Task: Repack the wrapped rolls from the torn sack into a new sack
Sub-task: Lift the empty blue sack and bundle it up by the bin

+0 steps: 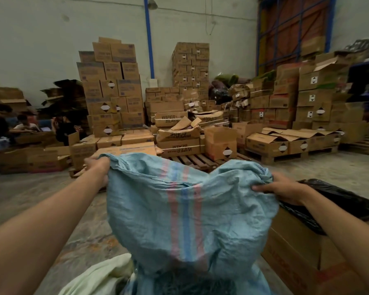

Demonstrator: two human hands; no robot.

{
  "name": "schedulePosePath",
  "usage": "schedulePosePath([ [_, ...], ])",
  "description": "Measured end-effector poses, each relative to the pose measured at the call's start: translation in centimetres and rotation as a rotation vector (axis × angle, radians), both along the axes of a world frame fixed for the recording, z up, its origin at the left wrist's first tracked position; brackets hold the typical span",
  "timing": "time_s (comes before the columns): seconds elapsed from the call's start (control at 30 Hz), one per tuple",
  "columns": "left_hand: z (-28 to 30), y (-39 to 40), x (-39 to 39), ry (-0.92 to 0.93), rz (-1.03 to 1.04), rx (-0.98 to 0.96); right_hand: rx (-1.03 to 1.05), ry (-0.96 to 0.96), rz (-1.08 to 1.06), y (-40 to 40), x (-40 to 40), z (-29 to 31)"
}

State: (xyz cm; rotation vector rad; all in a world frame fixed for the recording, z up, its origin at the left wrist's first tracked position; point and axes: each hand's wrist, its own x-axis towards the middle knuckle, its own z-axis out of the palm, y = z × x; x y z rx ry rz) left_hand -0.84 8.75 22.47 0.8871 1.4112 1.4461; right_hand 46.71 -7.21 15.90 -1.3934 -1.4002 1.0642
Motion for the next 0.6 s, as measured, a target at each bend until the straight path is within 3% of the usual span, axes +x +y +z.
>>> schedulePosePath([
  [0.07,-0.3,0.6,-0.3,0.045,-0.15,-0.16,0.017,0.01,-0.095,0.1,0.2,-0.6],
  [0.17,1.1,-1.9,1.0,0.213,-0.298,-0.242,-0.008,0.231,-0.209,0.5,-0.2,-0.3],
  [0.2,1.5,-2.5,1.1,0.161,-0.326,-0.204,-0.018,0.358,-0.258,0.8,-0.3,-0.1],
  [0.3,0.7,-0.6,-0.6,-0.237,-0.371,0.12,-0.093,0.677,-0.423,1.7,-0.3,-0.3],
  [0.33,-0.9,0.6,-1.4,-0.232,-0.355,0.151,-0.117,0.736,-0.453,1.6,-0.3,-0.5],
  [0.4,-4.8,0.7,-1.9,0.051,-0.403,0.048,-0.132,0.803,-0.487,1.6,-0.3,-1.1],
  [0.47,-8.5,-2.0,-0.3,0.315,-0.677,-0.147,-0.101,0.867,-0.441,1.5,-0.6,-1.5],
  [0.53,-10.5,-4.5,2.5,0.321,-0.784,-0.191,-0.079,0.939,-0.373,1.3,-1.1,-1.9],
  [0.6,-11.4,-5.0,4.8,0.219,-0.625,-0.113,-0.127,0.87,-0.293,1.1,-1.4,-2.3],
])
